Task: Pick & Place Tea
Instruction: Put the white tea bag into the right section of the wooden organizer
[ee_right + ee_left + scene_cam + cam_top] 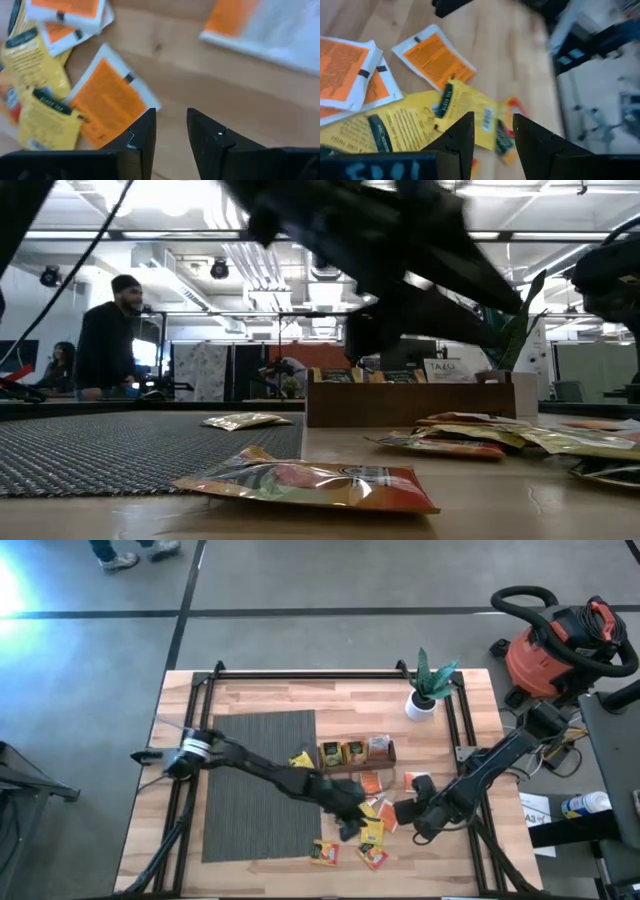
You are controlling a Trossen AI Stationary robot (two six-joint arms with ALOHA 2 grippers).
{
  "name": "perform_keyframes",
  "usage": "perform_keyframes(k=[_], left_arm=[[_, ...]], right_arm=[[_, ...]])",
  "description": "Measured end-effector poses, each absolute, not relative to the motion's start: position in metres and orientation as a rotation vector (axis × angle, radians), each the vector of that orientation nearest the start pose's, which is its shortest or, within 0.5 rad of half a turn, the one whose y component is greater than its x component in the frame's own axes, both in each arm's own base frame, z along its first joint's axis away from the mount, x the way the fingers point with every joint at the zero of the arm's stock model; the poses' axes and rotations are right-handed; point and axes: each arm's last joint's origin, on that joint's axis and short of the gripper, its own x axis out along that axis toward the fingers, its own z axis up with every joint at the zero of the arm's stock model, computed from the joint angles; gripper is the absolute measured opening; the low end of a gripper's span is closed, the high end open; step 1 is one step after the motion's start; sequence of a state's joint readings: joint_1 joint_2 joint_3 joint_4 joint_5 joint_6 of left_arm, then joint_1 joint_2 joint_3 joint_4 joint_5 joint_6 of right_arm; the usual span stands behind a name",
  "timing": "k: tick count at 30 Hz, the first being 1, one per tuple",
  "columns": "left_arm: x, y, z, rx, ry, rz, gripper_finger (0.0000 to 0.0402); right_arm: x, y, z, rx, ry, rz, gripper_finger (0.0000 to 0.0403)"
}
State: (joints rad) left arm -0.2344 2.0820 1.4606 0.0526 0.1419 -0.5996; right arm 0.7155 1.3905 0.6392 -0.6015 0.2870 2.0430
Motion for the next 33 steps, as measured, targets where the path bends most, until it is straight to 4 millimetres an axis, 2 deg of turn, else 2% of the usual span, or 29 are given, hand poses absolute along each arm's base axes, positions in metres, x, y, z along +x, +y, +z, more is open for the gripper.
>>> perform_keyframes(k=[5, 9, 18, 25, 33], left_arm=[[0.481, -0.118, 0.172, -0.464, 0.767, -0.153, 0.0128], [0.495, -0.119, 0.164, -0.442, 0.769, -0.131, 0.0128], [0.502, -0.109, 0.145, -0.447, 0.785, -0.104, 0.0128], [0.502, -0.103, 0.140, -0.440, 0.787, -0.080, 0.0128], [0.502, -0.102, 0.140, -0.423, 0.790, -0.082, 0.0128]], right_arm=[[0.168, 0.134, 0.138, 1.140, 0.925, -0.838, 0.0128], [0.170, 0.134, 0.135, 1.149, 0.873, -0.823, 0.0147], [0.169, 0.133, 0.123, 1.202, 0.837, -0.754, 0.0169], [0.172, 0.135, 0.126, 1.157, 0.837, -0.703, 0.0125], [0.174, 0.135, 0.128, 1.102, 0.817, -0.661, 0.0028]])
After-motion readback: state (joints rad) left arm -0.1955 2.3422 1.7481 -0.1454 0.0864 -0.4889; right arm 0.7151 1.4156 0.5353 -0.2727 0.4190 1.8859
